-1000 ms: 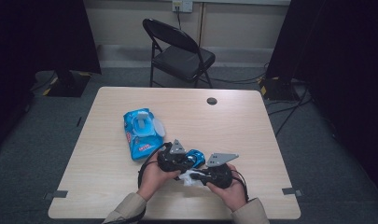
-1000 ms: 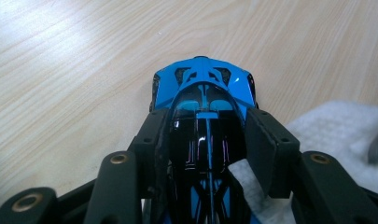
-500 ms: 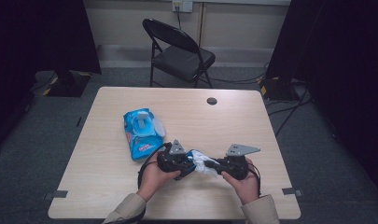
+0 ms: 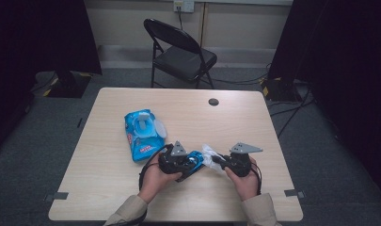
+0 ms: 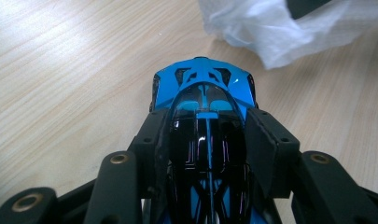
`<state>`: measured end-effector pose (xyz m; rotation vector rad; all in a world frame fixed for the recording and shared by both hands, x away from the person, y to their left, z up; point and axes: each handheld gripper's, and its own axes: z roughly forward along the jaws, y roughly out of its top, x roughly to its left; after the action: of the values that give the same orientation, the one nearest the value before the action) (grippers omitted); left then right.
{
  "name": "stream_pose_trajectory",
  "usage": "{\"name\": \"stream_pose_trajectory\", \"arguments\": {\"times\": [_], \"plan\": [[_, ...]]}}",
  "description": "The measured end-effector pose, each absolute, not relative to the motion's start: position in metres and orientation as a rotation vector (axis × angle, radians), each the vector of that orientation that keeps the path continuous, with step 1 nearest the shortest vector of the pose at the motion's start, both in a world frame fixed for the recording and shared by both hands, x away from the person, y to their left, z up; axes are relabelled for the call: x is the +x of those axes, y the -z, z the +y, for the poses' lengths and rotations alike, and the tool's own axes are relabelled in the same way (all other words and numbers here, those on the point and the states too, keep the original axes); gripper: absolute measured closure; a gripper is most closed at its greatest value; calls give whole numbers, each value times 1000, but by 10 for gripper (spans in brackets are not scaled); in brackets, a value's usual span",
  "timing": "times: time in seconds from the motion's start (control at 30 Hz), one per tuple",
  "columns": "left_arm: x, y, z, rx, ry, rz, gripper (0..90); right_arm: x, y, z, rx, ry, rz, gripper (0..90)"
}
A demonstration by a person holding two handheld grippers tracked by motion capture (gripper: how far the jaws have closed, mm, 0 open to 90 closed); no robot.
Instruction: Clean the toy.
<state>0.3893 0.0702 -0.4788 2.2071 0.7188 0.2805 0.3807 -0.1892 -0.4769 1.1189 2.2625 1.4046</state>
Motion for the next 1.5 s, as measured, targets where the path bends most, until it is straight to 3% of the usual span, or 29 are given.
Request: {"name": "stream_pose_trajectory", "arguments": {"times": [0.4, 1.5], "plan": [[389, 478, 70, 2212, -281, 717, 516, 389, 507, -171, 1111, -1210, 2387, 847], [389, 479, 70, 2211, -285, 718, 516, 370, 502, -154, 1007, -1200, 2537, 851]]}}
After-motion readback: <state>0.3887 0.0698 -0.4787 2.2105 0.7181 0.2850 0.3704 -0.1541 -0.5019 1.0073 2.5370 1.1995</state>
